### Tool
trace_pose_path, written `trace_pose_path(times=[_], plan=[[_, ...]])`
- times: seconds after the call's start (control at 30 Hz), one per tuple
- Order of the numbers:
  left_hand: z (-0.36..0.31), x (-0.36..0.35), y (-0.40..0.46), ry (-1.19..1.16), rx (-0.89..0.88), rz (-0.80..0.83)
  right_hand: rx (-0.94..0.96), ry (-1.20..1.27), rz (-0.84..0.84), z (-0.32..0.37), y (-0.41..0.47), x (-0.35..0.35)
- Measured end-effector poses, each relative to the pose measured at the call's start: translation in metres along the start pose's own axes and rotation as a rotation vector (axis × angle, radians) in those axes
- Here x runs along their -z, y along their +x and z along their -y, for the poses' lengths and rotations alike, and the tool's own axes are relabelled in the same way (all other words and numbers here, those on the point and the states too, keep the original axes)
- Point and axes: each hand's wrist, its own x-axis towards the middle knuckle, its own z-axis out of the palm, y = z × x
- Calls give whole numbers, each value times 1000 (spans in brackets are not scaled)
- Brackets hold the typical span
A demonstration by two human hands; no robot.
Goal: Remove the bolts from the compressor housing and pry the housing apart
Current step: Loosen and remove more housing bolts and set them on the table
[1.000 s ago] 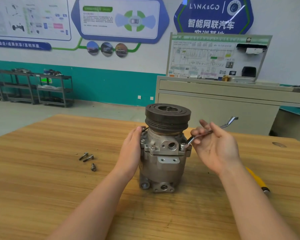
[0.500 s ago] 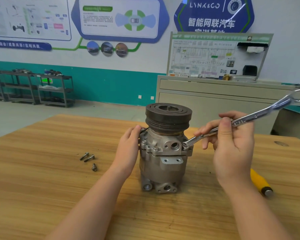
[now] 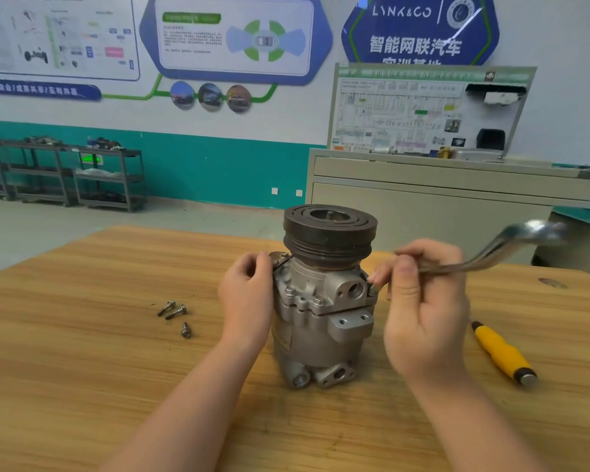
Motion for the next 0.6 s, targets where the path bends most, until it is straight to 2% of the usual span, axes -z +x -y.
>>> trace_pose_path(times=[0.07, 0.13, 0.2, 0.3, 0.37, 0.47, 0.53, 0.6], plan=[[-1, 1, -1, 15, -31, -35, 80, -114, 40, 1, -7, -5], [-2, 3, -2, 28, -63, -50, 79, -173, 10, 2, -13, -10], [-2, 3, -2, 54, -98, -59, 14, -112, -84, 5, -17, -15], [0, 1, -4, 85, -147, -58, -126, 121, -330, 13, -13, -20], [1, 0, -6, 117, -170, -48, -281, 273, -509, 12, -6, -17], [0, -1, -6, 103, -140, -20, -620, 522, -713, -1, 4, -2], [0, -2, -5, 74, -99, 6, -844, 672, -741, -15, 11, 8], [0, -2, -4, 26, -41, 35, -1038, 807, -677, -29, 18, 14]])
